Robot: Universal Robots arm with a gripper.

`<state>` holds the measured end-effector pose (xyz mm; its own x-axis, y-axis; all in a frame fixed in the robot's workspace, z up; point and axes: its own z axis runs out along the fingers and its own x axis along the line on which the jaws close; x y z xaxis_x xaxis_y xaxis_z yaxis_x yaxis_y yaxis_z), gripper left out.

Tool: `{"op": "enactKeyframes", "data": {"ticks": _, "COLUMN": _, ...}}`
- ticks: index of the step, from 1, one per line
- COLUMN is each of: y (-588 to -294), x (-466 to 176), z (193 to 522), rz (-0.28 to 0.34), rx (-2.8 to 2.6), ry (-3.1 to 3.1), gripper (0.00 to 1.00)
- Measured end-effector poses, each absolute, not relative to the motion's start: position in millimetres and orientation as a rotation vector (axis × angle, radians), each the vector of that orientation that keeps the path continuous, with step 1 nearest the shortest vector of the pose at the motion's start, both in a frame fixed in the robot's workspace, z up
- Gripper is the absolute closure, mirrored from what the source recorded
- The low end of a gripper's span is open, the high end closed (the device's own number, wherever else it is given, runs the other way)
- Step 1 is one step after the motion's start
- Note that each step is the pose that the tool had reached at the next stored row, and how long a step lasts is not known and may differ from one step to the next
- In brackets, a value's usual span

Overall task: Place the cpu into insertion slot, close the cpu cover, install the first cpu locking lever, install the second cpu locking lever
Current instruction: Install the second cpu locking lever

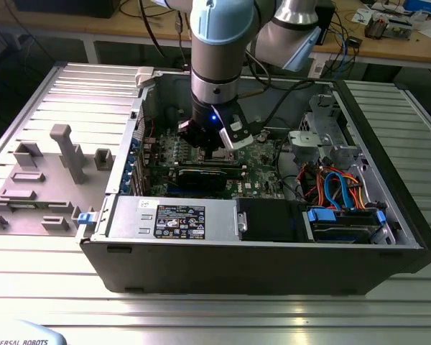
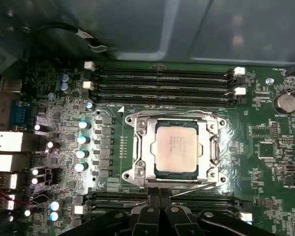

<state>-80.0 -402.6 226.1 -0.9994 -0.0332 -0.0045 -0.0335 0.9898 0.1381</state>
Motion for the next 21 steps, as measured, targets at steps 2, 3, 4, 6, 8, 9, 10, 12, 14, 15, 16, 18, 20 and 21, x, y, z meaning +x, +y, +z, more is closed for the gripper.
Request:
{"op": "enactKeyframes", "data": {"ticks": 2, "y": -403.1, "x": -83.4, "z": 224.1, "rz": 0.218, "rx": -0.052, "ry": 3.131, "gripper": 0.89}}
{"op": "enactKeyframes", "data": {"ticks": 3, "y": -403.5, "x": -83.8, "z": 223.3, "rz": 0.218, "rx": -0.052, "ry": 3.132, "gripper": 0.89}}
{"op": "enactKeyframes", "data": {"ticks": 4, "y": -405.2, "x": -84.2, "z": 222.3, "rz": 0.22, "rx": -0.053, "ry": 3.131, "gripper": 0.89}}
{"op": "enactKeyframes", "data": {"ticks": 6, "y": -407.4, "x": -84.8, "z": 221.8, "rz": 0.221, "rx": -0.052, "ry": 3.131, "gripper": 0.89}}
{"op": "enactKeyframes", "data": {"ticks": 8, "y": -407.8, "x": -87.6, "z": 220.7, "rz": 0.223, "rx": -0.053, "ry": 3.131, "gripper": 0.89}}
{"op": "enactKeyframes", "data": {"ticks": 9, "y": -407.8, "x": -88.3, "z": 220.2, "rz": 0.225, "rx": -0.052, "ry": 3.131, "gripper": 0.89}}
{"op": "enactKeyframes", "data": {"ticks": 10, "y": -407.8, "x": -88.3, "z": 220.2, "rz": 0.225, "rx": -0.053, "ry": 3.131, "gripper": 0.89}}
{"op": "enactKeyframes", "data": {"ticks": 12, "y": -407.8, "x": -88.3, "z": 220.1, "rz": 0.225, "rx": -0.053, "ry": 3.131, "gripper": 0.89}}
{"op": "enactKeyframes", "data": {"ticks": 14, "y": -407.8, "x": -88.9, "z": 220.1, "rz": 0.226, "rx": -0.052, "ry": 3.131, "gripper": 0.89}}
{"op": "enactKeyframes", "data": {"ticks": 15, "y": -407.8, "x": -89.5, "z": 220.1, "rz": 0.226, "rx": -0.052, "ry": 3.131, "gripper": 0.89}}
{"op": "enactKeyframes", "data": {"ticks": 16, "y": -408.2, "x": -89.8, "z": 220.1, "rz": 0.236, "rx": -0.053, "ry": 3.13, "gripper": 0.89}}
{"op": "enactKeyframes", "data": {"ticks": 18, "y": -409.7, "x": -89.8, "z": 220.1, "rz": 0.254, "rx": -0.052, "ry": 3.128, "gripper": 0.89}}
{"op": "enactKeyframes", "data": {"ticks": 20, "y": -413.0, "x": -89.8, "z": 220.1, "rz": 0.268, "rx": -0.052, "ry": 3.127, "gripper": 0.89}}
{"op": "enactKeyframes", "data": {"ticks": 21, "y": -414.4, "x": -89.8, "z": 220.1, "rz": 0.27, "rx": -0.052, "ry": 3.127, "gripper": 0.89}}
